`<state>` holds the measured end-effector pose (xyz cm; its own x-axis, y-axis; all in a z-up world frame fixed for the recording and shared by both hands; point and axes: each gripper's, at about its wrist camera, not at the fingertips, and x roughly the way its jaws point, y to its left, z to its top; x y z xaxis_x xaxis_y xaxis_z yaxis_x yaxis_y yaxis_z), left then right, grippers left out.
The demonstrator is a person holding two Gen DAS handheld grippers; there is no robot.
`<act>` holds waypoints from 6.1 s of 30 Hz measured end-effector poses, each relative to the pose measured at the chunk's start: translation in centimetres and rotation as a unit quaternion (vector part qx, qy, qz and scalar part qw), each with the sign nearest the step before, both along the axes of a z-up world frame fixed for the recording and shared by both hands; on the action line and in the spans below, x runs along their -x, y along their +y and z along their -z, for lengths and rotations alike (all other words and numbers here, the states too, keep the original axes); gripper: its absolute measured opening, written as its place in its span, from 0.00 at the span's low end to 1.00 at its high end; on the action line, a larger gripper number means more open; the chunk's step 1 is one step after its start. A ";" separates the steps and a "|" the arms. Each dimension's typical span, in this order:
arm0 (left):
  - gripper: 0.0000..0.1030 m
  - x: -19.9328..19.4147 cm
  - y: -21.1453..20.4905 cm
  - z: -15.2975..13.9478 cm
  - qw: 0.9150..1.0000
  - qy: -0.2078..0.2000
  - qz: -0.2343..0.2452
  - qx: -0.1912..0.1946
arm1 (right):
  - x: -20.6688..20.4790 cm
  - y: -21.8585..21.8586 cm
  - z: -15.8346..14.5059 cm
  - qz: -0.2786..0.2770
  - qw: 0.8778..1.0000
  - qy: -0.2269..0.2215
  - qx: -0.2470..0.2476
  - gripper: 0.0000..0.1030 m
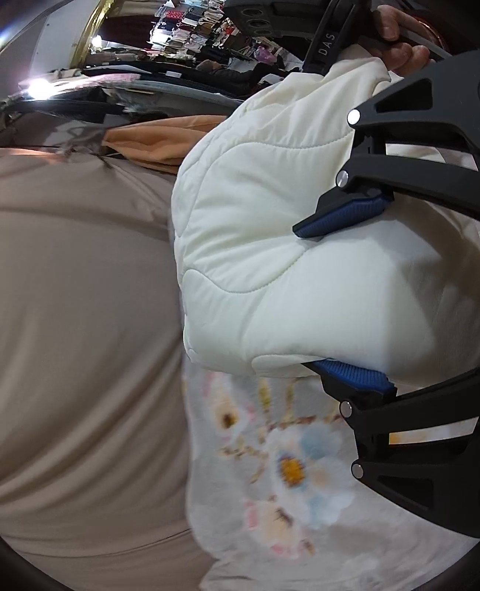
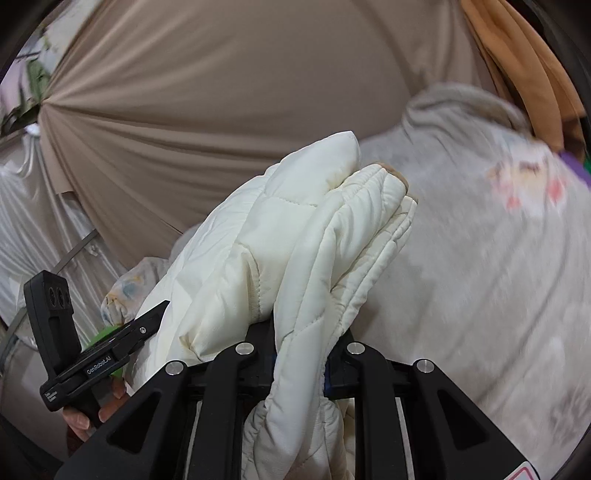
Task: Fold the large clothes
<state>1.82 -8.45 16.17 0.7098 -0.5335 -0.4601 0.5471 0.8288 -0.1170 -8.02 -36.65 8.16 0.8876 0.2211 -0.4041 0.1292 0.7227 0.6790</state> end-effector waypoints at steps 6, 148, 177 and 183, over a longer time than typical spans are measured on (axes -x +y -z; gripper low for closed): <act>0.58 -1.0 4.2 -6.5 0.995 -0.097 -0.026 0.024 | -3.5 1.5 -7.9 -0.005 0.994 -0.094 0.056 0.16; 0.95 -9.0 11.3 15.0 0.958 0.031 -0.256 -0.125 | -16.8 20.1 8.2 -0.074 0.965 0.136 0.212 0.38; 0.95 -9.5 11.1 16.0 0.951 0.043 -0.271 -0.144 | -17.6 20.0 10.0 -0.061 0.961 0.177 0.204 0.50; 0.95 -9.4 10.8 16.1 0.950 0.043 -0.272 -0.145 | -17.3 20.2 9.8 -0.049 0.960 0.176 0.212 0.50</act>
<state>11.19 2.34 0.10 0.7976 0.0597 -0.6002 0.0274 0.9905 0.1349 9.31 -16.43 -1.63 0.6627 0.0467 -0.7474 0.2134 0.9449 0.2482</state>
